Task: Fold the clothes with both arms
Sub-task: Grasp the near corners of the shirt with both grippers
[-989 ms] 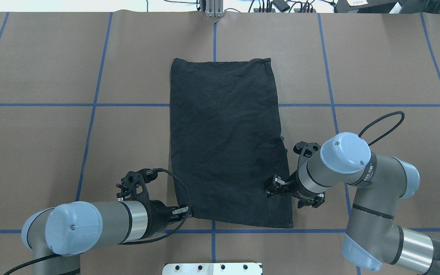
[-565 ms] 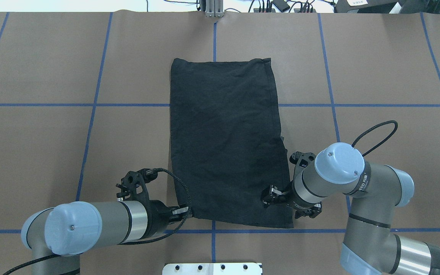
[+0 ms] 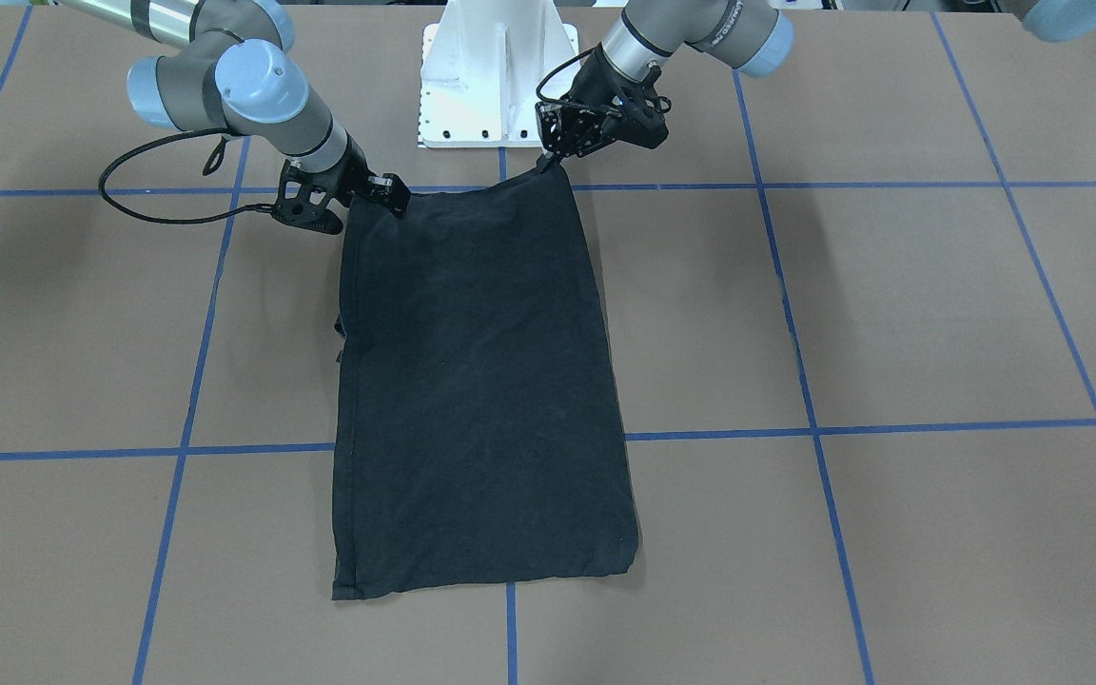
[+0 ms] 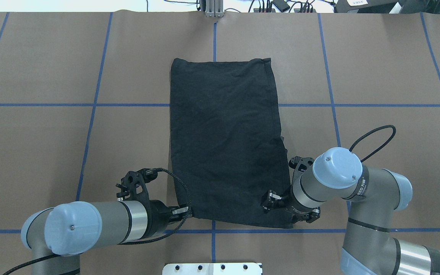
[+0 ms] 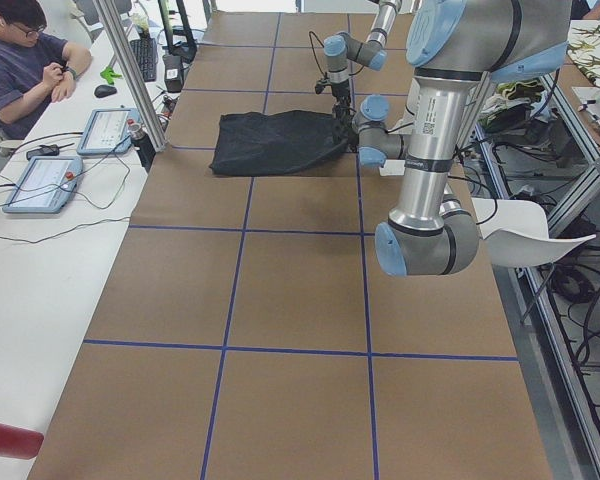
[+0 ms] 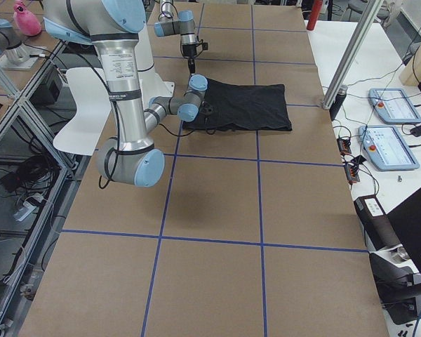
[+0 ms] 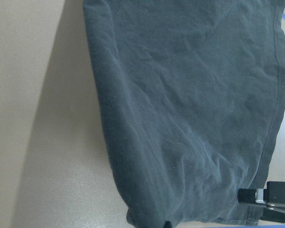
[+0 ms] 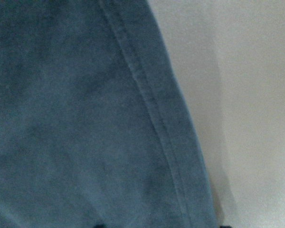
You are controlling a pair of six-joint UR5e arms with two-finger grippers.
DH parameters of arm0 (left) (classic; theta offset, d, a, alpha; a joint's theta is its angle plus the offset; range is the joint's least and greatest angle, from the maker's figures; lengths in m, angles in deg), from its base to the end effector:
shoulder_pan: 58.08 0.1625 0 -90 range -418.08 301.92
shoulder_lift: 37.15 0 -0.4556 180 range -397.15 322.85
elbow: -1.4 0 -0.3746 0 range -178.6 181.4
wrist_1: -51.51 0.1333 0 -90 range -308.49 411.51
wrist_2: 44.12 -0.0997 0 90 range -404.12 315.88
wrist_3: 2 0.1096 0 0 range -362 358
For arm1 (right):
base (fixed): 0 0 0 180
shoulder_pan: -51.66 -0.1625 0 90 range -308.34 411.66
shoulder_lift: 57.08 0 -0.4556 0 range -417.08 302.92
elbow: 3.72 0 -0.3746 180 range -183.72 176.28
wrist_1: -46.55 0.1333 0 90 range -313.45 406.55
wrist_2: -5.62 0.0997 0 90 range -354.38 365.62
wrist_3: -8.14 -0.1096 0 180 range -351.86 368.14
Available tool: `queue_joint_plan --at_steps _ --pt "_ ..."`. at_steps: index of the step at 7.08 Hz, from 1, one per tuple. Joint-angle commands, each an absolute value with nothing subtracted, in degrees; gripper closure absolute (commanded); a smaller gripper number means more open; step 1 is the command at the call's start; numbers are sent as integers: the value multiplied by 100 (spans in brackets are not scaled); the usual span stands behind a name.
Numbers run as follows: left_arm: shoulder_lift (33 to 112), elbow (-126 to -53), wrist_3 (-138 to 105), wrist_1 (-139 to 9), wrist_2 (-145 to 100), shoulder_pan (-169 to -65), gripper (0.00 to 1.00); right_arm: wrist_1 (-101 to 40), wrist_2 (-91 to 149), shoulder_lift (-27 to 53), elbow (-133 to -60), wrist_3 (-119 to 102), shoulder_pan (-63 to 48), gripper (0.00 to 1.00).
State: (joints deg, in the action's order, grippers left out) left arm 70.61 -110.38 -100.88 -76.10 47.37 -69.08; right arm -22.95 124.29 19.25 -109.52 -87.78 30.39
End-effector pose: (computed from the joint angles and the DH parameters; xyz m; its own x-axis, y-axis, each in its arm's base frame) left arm 0.5217 -0.2343 0.2851 0.1901 -0.1942 -0.9624 0.1976 0.9678 -0.1562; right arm -0.5033 -0.2826 0.4064 0.5987 0.3302 0.7298 -0.0379 0.9218 -0.3859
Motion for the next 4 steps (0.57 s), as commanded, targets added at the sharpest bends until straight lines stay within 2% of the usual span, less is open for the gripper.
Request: queue_joint_plan --at_steps 1,3,4 --pt "7061 -11031 -10088 -7610 4737 -6898 100 -2297 12436 1956 -10945 -8784 3022 16" --pt "7061 -11031 -10088 -7610 4737 -6898 100 -2297 12436 1991 -10937 -8784 3013 17" --pt "7061 -11039 -10088 -7610 4737 -6907 100 -2297 12427 1991 -10928 -8784 3022 29"
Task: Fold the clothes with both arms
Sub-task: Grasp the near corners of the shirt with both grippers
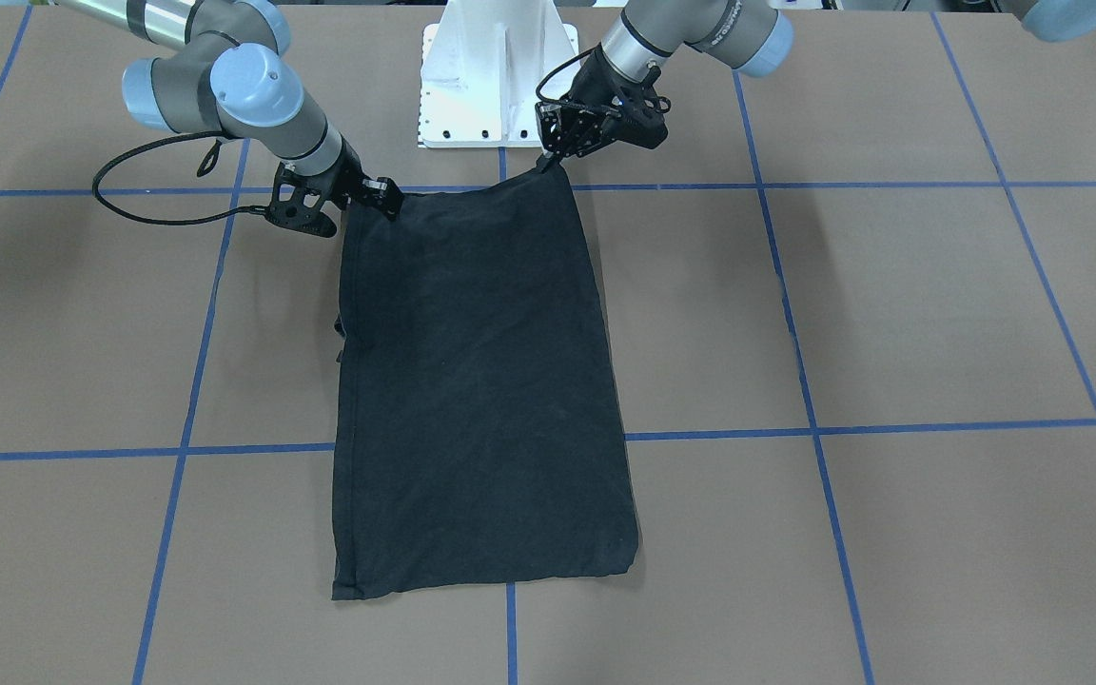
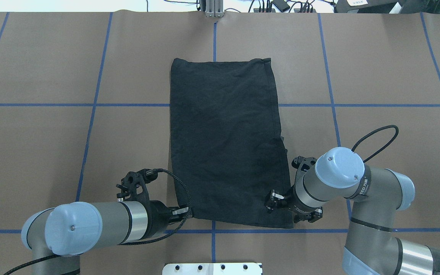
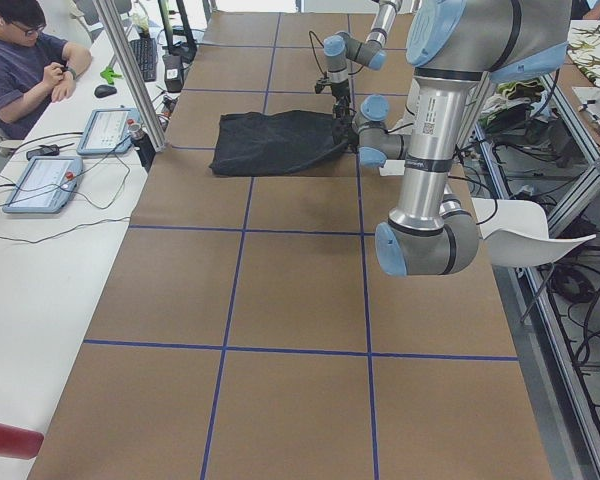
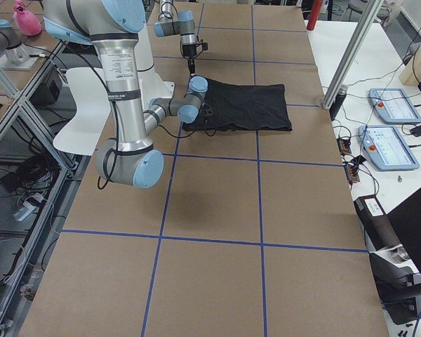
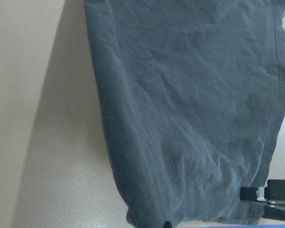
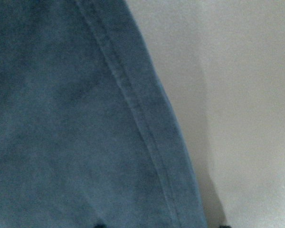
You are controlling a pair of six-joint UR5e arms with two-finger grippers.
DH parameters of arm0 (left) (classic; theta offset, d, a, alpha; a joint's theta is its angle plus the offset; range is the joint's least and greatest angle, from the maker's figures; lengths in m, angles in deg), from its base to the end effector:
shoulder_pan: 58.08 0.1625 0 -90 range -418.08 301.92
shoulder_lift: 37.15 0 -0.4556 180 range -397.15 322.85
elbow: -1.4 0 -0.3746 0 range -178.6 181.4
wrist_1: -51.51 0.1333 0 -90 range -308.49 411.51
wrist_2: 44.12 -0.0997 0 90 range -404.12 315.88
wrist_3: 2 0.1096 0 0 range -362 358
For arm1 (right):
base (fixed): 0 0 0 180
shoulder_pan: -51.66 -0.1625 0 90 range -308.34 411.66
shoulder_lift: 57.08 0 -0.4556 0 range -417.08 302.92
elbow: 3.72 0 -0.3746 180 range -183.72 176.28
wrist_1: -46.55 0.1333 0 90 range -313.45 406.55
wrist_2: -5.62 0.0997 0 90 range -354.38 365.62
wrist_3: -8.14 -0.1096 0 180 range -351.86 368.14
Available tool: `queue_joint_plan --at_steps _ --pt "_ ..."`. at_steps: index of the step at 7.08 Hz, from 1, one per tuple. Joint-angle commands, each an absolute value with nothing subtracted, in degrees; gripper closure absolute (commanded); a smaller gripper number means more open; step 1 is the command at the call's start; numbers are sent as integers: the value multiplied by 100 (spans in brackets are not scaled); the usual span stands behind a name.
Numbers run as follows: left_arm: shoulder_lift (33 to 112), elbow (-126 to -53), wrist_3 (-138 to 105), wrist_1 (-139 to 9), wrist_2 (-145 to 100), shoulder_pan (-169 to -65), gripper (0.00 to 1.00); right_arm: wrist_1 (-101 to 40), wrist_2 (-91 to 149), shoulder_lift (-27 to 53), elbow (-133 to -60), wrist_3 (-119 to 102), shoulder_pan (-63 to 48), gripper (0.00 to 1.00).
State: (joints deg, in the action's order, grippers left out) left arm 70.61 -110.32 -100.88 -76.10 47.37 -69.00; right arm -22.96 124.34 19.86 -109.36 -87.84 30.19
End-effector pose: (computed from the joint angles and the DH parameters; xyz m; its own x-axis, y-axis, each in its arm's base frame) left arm 0.5224 -0.2336 0.2855 0.1914 -0.1941 -0.9621 0.1964 0.9680 -0.1562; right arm -0.5004 -0.2835 0.4138 0.6067 0.3368 0.7200 -0.0460 0.9192 -0.3912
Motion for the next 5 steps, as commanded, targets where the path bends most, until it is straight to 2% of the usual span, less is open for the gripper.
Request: queue_joint_plan --at_steps 1,2,4,5 --pt "7061 -11039 -10088 -7610 4729 -6915 100 -2366 12427 1982 -10928 -8784 3013 54" --pt "7061 -11039 -10088 -7610 4729 -6915 100 -2445 12436 1973 -10954 -8775 2978 79" --pt "7061 -11031 -10088 -7610 4737 -6915 100 -2446 12392 1973 -10980 -8784 2952 100" --pt "7061 -11022 -10088 -7610 4737 -6915 100 -2455 12322 1973 -10980 -8784 2960 100"
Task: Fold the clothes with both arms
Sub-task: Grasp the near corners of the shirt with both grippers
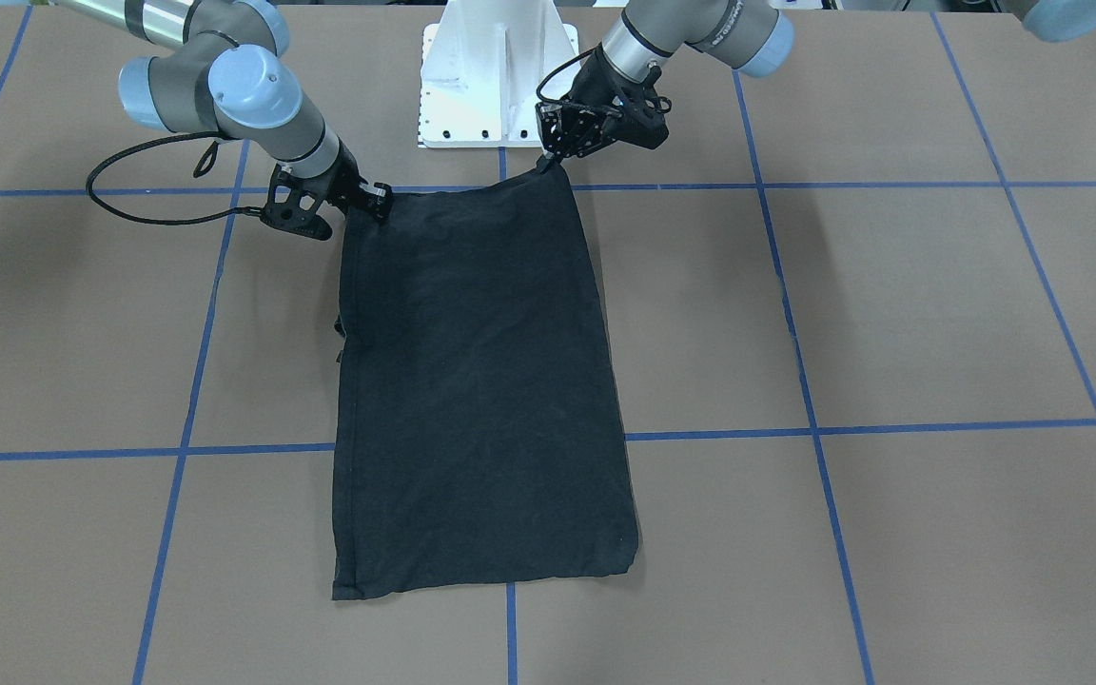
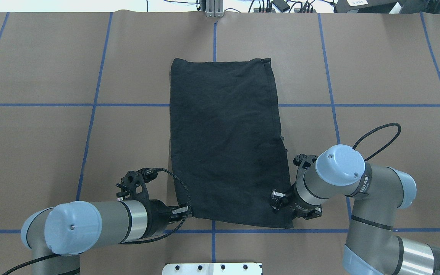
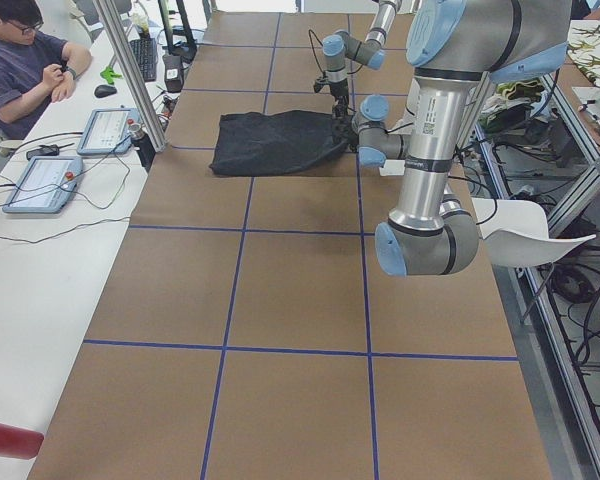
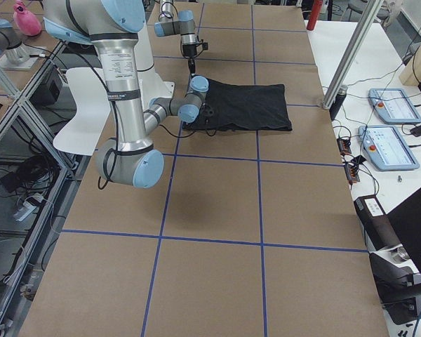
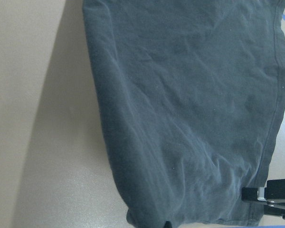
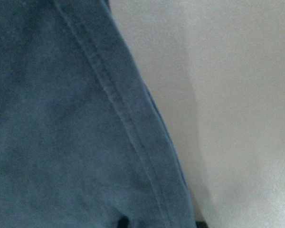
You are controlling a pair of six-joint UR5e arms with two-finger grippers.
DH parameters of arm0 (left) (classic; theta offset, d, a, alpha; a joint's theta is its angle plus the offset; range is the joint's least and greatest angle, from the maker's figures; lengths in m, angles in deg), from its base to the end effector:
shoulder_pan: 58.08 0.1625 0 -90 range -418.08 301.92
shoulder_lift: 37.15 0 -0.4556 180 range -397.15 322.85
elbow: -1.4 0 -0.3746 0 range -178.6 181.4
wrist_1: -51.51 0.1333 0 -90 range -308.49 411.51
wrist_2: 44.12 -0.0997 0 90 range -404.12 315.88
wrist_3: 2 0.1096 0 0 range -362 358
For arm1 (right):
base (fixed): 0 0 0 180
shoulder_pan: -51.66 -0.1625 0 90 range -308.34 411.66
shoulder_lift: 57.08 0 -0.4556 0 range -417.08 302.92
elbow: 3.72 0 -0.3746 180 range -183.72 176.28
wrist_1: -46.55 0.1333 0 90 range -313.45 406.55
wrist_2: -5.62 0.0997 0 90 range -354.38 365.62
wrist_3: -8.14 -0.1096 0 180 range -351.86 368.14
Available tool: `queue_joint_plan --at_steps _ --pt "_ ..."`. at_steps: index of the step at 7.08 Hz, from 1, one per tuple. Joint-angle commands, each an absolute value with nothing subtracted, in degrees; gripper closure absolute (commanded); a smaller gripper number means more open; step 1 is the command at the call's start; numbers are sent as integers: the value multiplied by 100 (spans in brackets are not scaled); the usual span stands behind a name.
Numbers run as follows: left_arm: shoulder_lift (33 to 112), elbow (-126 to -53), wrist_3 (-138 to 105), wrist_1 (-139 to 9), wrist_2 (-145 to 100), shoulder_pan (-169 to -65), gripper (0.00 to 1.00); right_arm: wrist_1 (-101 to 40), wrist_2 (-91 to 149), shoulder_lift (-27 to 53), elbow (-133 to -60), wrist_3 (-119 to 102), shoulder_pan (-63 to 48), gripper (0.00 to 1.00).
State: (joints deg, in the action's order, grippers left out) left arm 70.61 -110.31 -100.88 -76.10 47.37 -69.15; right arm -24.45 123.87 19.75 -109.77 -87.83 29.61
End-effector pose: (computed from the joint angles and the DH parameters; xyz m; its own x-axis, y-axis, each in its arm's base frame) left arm 0.5218 -0.2350 0.2856 0.1910 -0.1946 -0.9621 0.1989 0.9675 -0.1562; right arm -0.4970 -0.2891 0.4132 0.6138 0.3475 0.7089 -0.0678 0.9178 -0.3912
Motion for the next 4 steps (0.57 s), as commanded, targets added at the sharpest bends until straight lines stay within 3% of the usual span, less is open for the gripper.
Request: queue_joint_plan --at_steps 1,4 --pt "7061 -11022 -10088 -7610 4729 -6915 100 -2455 12313 1956 -10989 -8793 2952 100" --pt "7061 -11022 -10088 -7610 4729 -6915 100 -2455 12383 1921 -10972 -8925 2943 100"
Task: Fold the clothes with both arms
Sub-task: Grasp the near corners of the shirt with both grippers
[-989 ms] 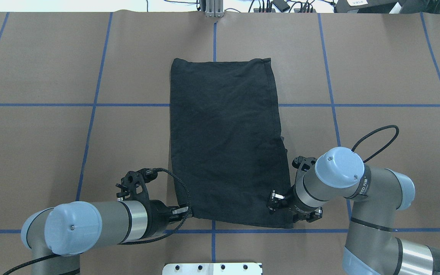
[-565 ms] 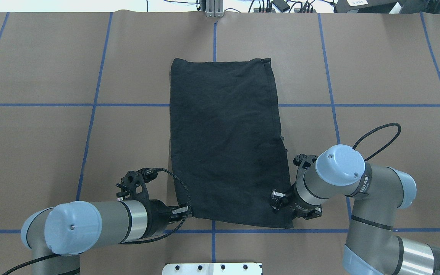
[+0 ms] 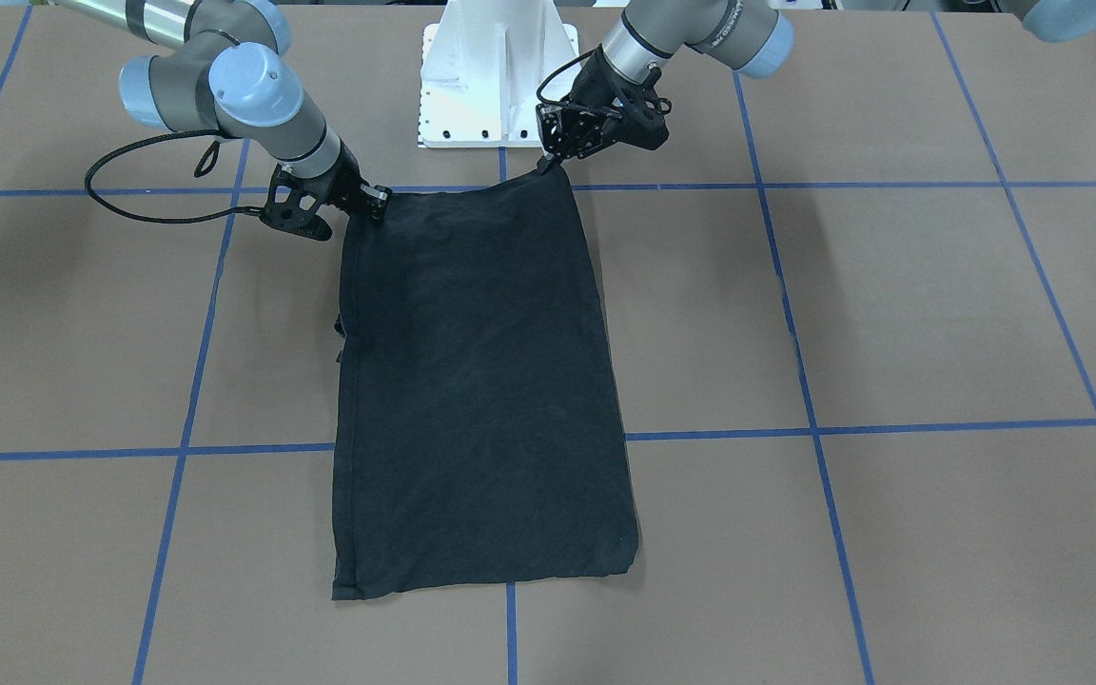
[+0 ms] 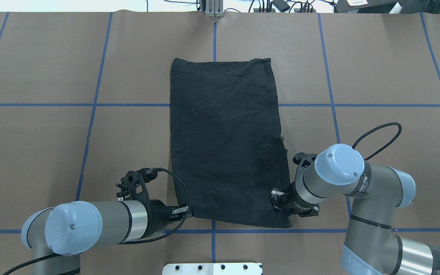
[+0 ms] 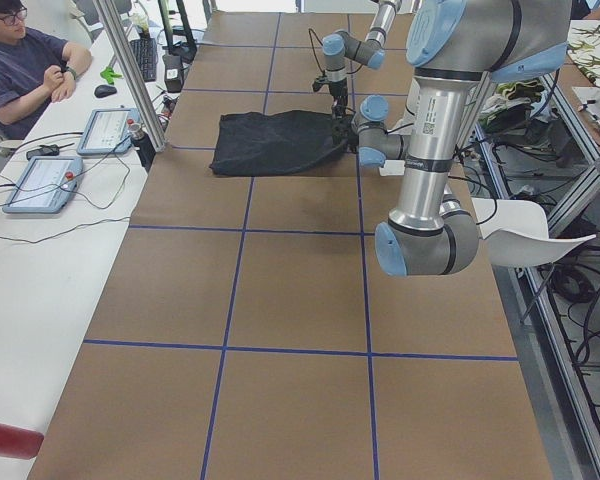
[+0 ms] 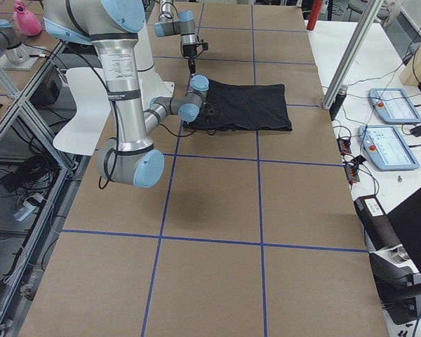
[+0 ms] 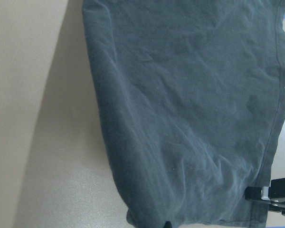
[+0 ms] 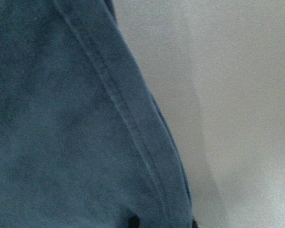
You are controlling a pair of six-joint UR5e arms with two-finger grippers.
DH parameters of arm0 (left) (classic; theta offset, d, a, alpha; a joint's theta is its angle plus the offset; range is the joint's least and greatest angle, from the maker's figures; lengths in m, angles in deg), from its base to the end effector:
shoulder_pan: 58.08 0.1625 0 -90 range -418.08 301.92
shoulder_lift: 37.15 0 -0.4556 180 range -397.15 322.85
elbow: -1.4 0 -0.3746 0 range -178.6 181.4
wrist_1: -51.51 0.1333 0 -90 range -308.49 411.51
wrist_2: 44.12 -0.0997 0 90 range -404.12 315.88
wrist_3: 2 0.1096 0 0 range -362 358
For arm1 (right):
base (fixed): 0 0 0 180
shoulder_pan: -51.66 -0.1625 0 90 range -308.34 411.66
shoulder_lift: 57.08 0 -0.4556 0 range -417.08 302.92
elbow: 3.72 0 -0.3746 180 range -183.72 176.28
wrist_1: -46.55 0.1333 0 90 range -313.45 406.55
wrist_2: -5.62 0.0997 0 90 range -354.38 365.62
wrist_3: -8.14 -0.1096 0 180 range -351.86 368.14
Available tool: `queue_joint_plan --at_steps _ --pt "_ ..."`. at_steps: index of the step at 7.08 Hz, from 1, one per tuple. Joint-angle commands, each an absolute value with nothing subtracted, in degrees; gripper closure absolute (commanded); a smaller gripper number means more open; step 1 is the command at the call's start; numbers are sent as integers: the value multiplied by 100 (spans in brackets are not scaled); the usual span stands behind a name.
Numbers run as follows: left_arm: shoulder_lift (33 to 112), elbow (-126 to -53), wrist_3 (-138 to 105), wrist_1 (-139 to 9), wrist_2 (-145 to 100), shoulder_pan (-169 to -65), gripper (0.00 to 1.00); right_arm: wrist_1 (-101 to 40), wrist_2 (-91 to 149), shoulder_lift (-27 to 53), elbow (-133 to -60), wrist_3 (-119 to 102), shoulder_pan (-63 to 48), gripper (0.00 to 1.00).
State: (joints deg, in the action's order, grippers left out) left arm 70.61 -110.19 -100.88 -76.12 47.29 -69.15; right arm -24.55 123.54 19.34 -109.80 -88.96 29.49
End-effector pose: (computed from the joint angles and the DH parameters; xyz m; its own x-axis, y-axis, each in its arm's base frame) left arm 0.5224 -0.2353 0.2864 0.1925 -0.1949 -0.9618 0.2005 0.9672 -0.1559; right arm -0.4979 -0.2914 0.4093 0.6072 0.3653 0.7056 -0.0841 0.9126 -0.4002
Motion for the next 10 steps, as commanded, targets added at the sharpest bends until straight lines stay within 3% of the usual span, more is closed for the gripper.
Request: queue_joint_plan --at_steps 1,4,7,10 --pt "7061 -11022 -10088 -7610 4729 -6915 100 -2455 12383 1921 -10972 -8925 2925 100" --pt "7061 -11126 -10088 -7610 4737 -6959 100 -2411 12444 1885 -11041 -8925 2881 100" --pt "6825 -11741 -10053 -7383 5000 -6994 100 -2393 13355 1955 -11392 -8907 2627 100" --pt "6596 -11681 -10036 -7373 5045 -6977 100 -2437 14078 2140 -11849 -8925 2635 100"
